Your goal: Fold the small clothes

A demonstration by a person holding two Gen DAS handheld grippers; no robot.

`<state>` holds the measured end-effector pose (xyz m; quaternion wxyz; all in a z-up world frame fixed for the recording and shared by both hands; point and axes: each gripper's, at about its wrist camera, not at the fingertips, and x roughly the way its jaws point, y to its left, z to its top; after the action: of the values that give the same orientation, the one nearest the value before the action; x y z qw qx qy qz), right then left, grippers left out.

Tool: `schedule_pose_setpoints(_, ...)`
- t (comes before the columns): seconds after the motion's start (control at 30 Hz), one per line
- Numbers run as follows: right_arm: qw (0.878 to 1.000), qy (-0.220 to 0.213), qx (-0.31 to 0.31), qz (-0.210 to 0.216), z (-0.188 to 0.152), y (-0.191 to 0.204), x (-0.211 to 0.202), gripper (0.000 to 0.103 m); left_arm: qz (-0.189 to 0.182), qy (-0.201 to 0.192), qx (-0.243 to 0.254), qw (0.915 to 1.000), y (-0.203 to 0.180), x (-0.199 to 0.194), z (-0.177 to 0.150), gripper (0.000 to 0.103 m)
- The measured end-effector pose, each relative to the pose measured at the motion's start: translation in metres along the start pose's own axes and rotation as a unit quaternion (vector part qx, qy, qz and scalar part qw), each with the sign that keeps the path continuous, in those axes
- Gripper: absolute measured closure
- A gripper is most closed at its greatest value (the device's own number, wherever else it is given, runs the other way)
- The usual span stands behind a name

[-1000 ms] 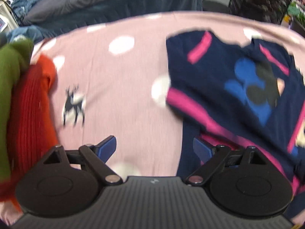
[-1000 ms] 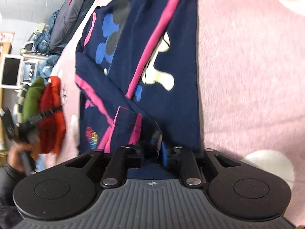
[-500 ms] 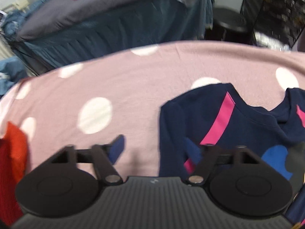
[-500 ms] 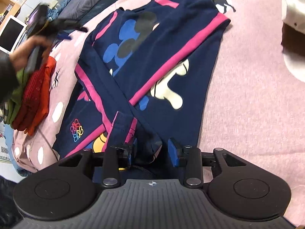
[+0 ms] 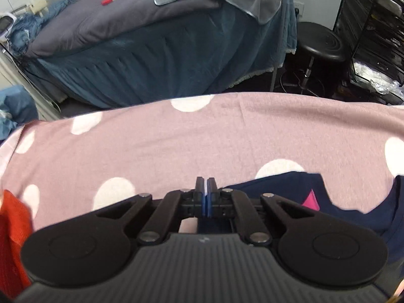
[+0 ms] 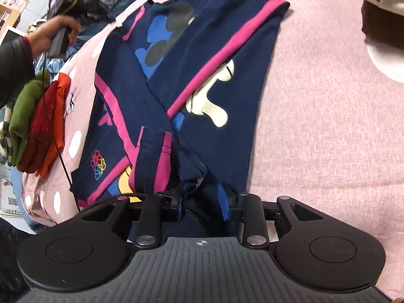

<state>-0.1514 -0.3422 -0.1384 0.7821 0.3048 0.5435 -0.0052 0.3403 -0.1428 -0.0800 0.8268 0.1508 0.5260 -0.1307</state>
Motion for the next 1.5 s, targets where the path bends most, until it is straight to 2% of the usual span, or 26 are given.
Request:
schedule_pose_setpoints(0.07,1.000,0.002,-0.006,-0.003,-0.001,0.001,-0.002,0.052,-0.018,0.021,-0.002,0.9996,-0.003,0.005,0.002,0.097)
schedule_pose_setpoints(0.13,1.000,0.003,-0.020,-0.011,-0.001,0.003,-0.005,0.052,-0.004,-0.001,0.005,1.0000,-0.006,-0.004,-0.003,0.087)
schedule_pose_setpoints(0.2,0.999,0.002,-0.036,-0.021,0.001,0.006,-0.008,0.052,-0.003,-0.017,0.012,0.9998,-0.008,-0.016,-0.012,0.050)
schedule_pose_setpoints(0.23,0.999,0.000,-0.044,-0.024,0.002,0.007,-0.010,0.052,-0.006,-0.025,0.016,0.9995,-0.009,-0.023,-0.020,0.046)
schedule_pose_setpoints(0.33,0.997,-0.018,-0.067,-0.032,0.007,0.009,-0.022,0.052,-0.040,-0.035,0.041,0.9978,-0.013,-0.051,-0.055,0.045)
schedule_pose_setpoints(0.43,0.996,-0.044,-0.075,-0.032,0.017,0.007,-0.045,0.052,-0.117,-0.004,0.077,0.9901,-0.023,-0.080,-0.105,0.045)
schedule_pose_setpoints(0.5,0.993,-0.058,-0.095,-0.040,0.027,0.007,-0.072,0.052,-0.174,0.042,0.105,0.9781,-0.040,-0.099,-0.145,0.045)
schedule_pose_setpoints(0.6,0.983,-0.077,-0.152,-0.067,0.040,0.007,-0.122,0.052,-0.264,0.088,0.153,0.9482,-0.075,-0.135,-0.205,0.045)
schedule_pose_setpoints(0.7,0.963,-0.069,-0.235,-0.109,0.049,0.014,-0.173,0.052,-0.325,0.107,0.205,0.9171,-0.114,-0.170,-0.255,0.045)
schedule_pose_setpoints(0.77,0.952,-0.063,-0.271,-0.124,0.049,0.020,-0.194,0.052,-0.336,0.115,0.241,0.9032,-0.143,-0.176,-0.282,0.045)
schedule_pose_setpoints(0.8,0.949,-0.066,-0.281,-0.130,0.048,0.022,-0.200,0.052,-0.332,0.117,0.245,0.9036,-0.156,-0.174,-0.291,0.045)
schedule_pose_setpoints(0.87,0.950,-0.067,-0.275,-0.128,0.045,0.022,-0.199,0.049,-0.320,0.114,0.221,0.9143,-0.174,-0.163,-0.298,0.049)
schedule_pose_setpoints(0.93,0.955,-0.067,-0.263,-0.122,0.036,0.023,-0.188,0.049,-0.305,0.083,0.199,0.9277,-0.184,-0.159,-0.301,0.075)
schedule_pose_setpoints(0.97,0.957,-0.068,-0.255,-0.119,0.030,0.024,-0.181,0.050,-0.290,0.078,0.201,0.9322,-0.188,-0.158,-0.301,0.099)
schedule_pose_setpoints(1.0,0.959,-0.073,-0.248,-0.114,0.023,0.026,-0.175,0.050,-0.304,0.084,0.205,0.9267,-0.191,-0.160,-0.299,0.100)
schedule_pose_setpoints(1.03,0.962,-0.078,-0.238,-0.107,0.016,0.027,-0.172,0.050,-0.338,0.086,0.214,0.9125,-0.190,-0.169,-0.299,0.100)
schedule_pose_setpoints(1.07,0.966,-0.082,-0.224,-0.097,0.008,0.026,-0.169,0.050,-0.372,0.079,0.239,0.8936,-0.190,-0.183,-0.298,0.100)
schedule_pose_setpoints(1.1,0.970,-0.084,-0.210,-0.087,0.001,0.026,-0.169,0.051,-0.398,0.068,0.285,0.8690,-0.193,-0.199,-0.306,0.097)
schedule_pose_setpoints(1.13,0.974,-0.084,-0.195,-0.080,-0.005,0.024,-0.166,0.051,-0.407,0.061,0.340,0.8459,-0.197,-0.213,-0.318,0.094)
schedule_pose_setpoints(1.17,0.977,-0.081,-0.183,-0.076,-0.011,0.023,-0.165,0.050,-0.401,0.057,0.381,0.8314,-0.199,-0.222,-0.330,0.076)
schedule_pose_setpoints(1.2,0.979,-0.079,-0.172,-0.072,-0.016,0.020,-0.161,0.050,-0.393,0.053,0.404,0.8246,-0.201,-0.227,-0.341,0.046)
schedule_pose_setpoints(1.23,0.982,-0.079,-0.159,-0.066,-0.019,0.017,-0.158,0.050,-0.390,0.051,0.404,0.8259,-0.199,-0.227,-0.349,0.035)
schedule_pose_setpoints(1.3,0.985,-0.073,-0.144,-0.053,-0.024,0.016,-0.149,0.050,-0.400,0.070,0.373,0.8341,-0.187,-0.220,-0.353,0.030)
schedule_pose_setpoints(1.4,0.986,-0.062,-0.145,-0.051,-0.030,0.024,-0.129,0.050,-0.391,0.107,0.310,0.8600,-0.168,-0.204,-0.345,0.030)
schedule_pose_setpoints(1.47,0.985,-0.060,-0.151,-0.050,-0.033,0.029,-0.113,0.050,-0.362,0.106,0.292,0.8789,-0.153,-0.196,-0.341,0.030)
schedule_pose_setpoints(1.5,0.985,-0.059,-0.152,-0.050,-0.033,0.033,-0.104,0.049,-0.339,0.100,0.283,0.8917,-0.140,-0.191,-0.338,0.030)
